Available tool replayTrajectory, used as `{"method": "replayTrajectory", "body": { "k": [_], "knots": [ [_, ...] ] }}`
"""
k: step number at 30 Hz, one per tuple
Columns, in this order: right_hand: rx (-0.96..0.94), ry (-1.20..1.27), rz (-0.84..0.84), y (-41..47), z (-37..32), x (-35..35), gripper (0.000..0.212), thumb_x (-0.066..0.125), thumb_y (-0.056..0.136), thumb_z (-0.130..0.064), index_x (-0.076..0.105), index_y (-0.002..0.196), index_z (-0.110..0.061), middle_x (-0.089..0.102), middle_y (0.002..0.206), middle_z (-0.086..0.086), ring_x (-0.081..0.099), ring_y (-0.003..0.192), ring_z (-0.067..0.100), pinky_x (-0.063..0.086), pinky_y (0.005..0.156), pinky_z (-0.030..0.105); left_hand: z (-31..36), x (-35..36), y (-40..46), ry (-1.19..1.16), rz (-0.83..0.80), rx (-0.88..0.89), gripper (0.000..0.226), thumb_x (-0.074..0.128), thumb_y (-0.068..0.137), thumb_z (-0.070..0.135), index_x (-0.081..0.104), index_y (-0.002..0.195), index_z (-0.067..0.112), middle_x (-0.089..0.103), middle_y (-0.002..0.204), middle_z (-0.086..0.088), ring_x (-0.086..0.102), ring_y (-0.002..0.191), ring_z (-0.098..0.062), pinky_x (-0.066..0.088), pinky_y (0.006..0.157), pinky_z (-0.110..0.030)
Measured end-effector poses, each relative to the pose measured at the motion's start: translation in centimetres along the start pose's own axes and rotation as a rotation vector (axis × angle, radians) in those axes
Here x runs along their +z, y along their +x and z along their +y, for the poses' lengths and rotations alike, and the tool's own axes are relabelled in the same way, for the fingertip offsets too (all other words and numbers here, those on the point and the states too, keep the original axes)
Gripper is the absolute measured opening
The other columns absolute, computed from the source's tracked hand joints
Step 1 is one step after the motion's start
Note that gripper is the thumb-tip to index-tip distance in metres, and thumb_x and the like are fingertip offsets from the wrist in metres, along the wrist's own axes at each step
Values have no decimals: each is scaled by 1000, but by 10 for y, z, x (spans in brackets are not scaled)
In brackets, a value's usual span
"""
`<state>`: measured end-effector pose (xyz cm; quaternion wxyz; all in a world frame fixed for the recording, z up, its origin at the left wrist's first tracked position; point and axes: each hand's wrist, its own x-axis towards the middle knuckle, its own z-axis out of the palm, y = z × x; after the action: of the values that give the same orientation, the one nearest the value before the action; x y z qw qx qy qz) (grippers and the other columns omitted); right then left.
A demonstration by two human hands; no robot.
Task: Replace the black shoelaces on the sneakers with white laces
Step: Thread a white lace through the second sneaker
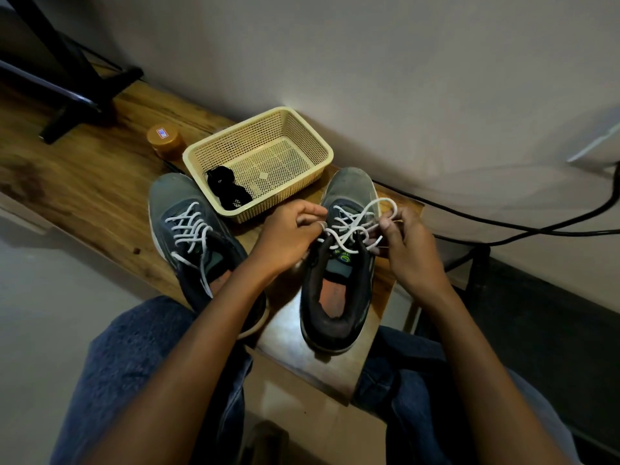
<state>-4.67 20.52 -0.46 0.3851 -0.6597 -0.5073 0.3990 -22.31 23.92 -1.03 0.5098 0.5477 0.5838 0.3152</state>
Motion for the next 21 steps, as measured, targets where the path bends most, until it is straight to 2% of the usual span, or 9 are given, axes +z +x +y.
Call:
{"method": "replayTrajectory", "body": {
  "k": [3,6,8,10,12,14,16,18,21],
  "knots": [
    [3,-14,7,-2,-1,0,18,36,103,-19,48,109,-7,64,96,5,66,86,15,55,67,20,-1,0,1,28,5,29,13,67,87,7,70,97,13,73,92,-2,65,79,-2,49,74,-11],
    [10,-2,6,-3,-2,0,15,36,103,-18,47,106,-8,63,94,4,65,83,13,53,63,15,-2,0,0,62,-10,90,10,70,85,9,71,89,18,74,92,1,68,87,-4,49,82,-15],
    [26,22,-16,-2,-3,-1,17,39,103,-19,49,110,-7,66,95,7,67,87,18,56,69,19,-3,0,0,90,-16,134,14,71,84,8,71,84,22,74,90,4,68,89,-4,50,86,-18],
    [45,18,-28,-2,-3,-3,16,46,100,-18,50,115,-12,69,92,7,69,88,22,57,76,27,-3,1,0,110,-6,173,18,71,84,7,69,80,25,72,85,9,67,84,0,50,84,-17],
    [84,32,-40,-2,-4,-4,24,53,96,-12,49,119,-17,71,90,11,68,89,31,56,84,47,-3,2,-1,160,11,209,17,69,86,9,68,78,24,71,81,11,66,78,1,50,79,-17],
    [111,35,-55,-2,-5,-3,29,56,93,-6,50,118,-19,69,90,18,66,91,39,52,85,58,-3,3,-2,222,25,238,12,65,89,11,66,82,21,70,82,10,64,78,-3,51,79,-24],
    [124,31,-55,-3,-6,-2,29,59,91,-5,52,115,-19,68,89,21,65,91,41,51,83,60,-4,3,-2,246,41,239,6,57,95,16,61,91,17,68,87,6,63,84,-9,50,82,-32],
    [131,35,-54,-3,-7,-1,28,61,90,-5,52,113,-20,68,88,21,66,89,39,52,81,59,-2,3,-2,207,55,203,9,47,100,22,54,101,15,68,100,2,63,96,-13,49,88,-37],
    [136,44,-59,-2,-8,0,27,62,90,-5,52,107,-24,66,91,26,65,91,42,52,80,61,2,4,-4,147,43,139,10,39,103,24,48,104,19,69,109,0,62,103,-14,47,93,-41]
  ]
}}
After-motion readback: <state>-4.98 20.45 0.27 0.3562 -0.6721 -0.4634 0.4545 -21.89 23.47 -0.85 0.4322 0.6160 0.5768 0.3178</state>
